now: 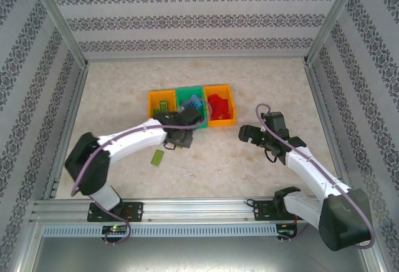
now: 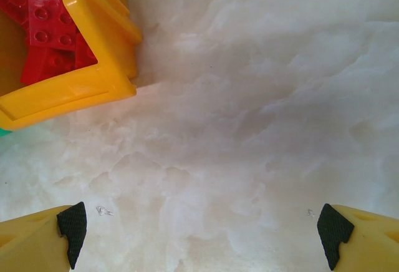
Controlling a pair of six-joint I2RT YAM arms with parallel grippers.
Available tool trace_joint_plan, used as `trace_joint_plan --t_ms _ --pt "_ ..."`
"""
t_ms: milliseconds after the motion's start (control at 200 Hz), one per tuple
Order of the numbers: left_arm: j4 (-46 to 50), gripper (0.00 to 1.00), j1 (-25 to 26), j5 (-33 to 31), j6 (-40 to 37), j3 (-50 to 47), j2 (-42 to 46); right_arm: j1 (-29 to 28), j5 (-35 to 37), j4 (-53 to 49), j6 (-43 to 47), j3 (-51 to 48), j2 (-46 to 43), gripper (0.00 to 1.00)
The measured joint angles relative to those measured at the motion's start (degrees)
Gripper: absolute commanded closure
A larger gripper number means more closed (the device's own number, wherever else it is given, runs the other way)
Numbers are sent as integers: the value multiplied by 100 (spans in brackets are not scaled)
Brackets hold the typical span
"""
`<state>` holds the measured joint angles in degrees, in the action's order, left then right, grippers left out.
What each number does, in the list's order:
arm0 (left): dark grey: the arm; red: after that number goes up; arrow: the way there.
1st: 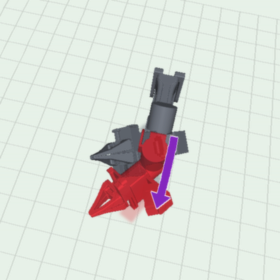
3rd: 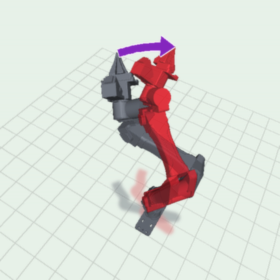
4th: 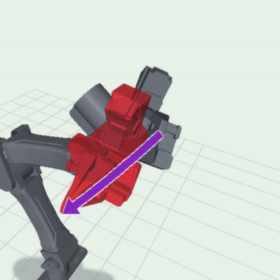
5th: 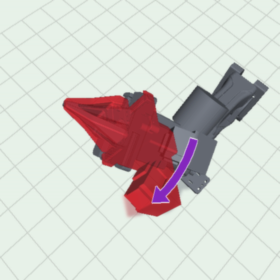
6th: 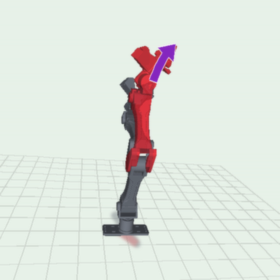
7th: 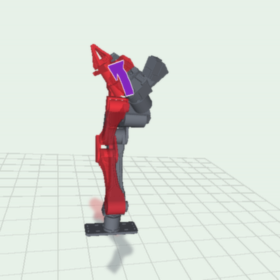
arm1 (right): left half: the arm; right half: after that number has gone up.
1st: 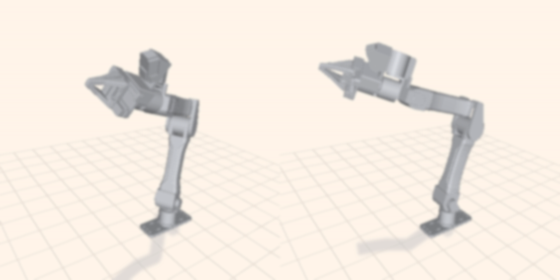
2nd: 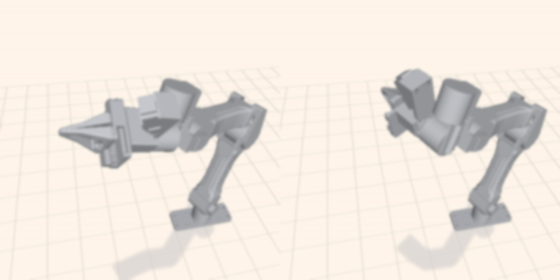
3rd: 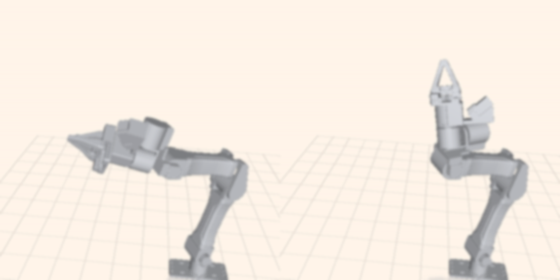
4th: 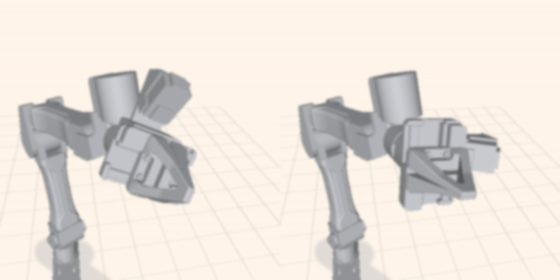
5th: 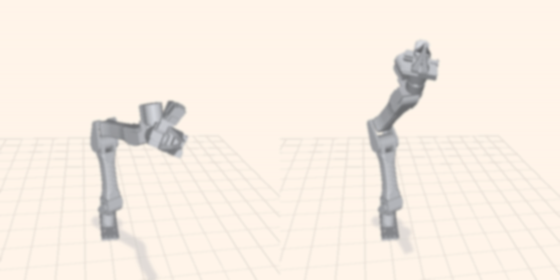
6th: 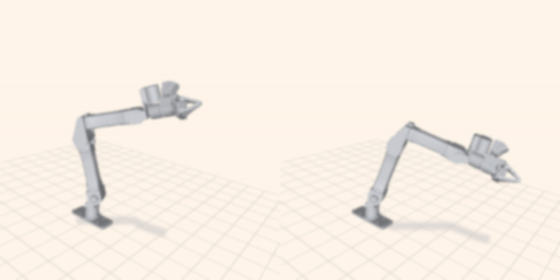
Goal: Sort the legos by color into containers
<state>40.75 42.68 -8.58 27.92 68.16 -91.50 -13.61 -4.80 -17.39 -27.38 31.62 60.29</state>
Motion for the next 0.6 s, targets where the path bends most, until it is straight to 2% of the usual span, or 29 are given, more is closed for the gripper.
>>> trace_joint_plan --t_ms 115,215,445,599 --pt "-50 77 -879 -72 39 153 501 0 -66 22 -61 -24 46 2" --pt "-114 77 -1456 -63 33 308 459 -2 -85 52 -103 -26 92 2" --pt "-251 76 -1836 238 -42 787 -603 -4 -87 52 -153 -26 105 2" --pt "-267 68 -2002 286 -85 1003 -1016 -4 -85 50 -212 -39 98 2"
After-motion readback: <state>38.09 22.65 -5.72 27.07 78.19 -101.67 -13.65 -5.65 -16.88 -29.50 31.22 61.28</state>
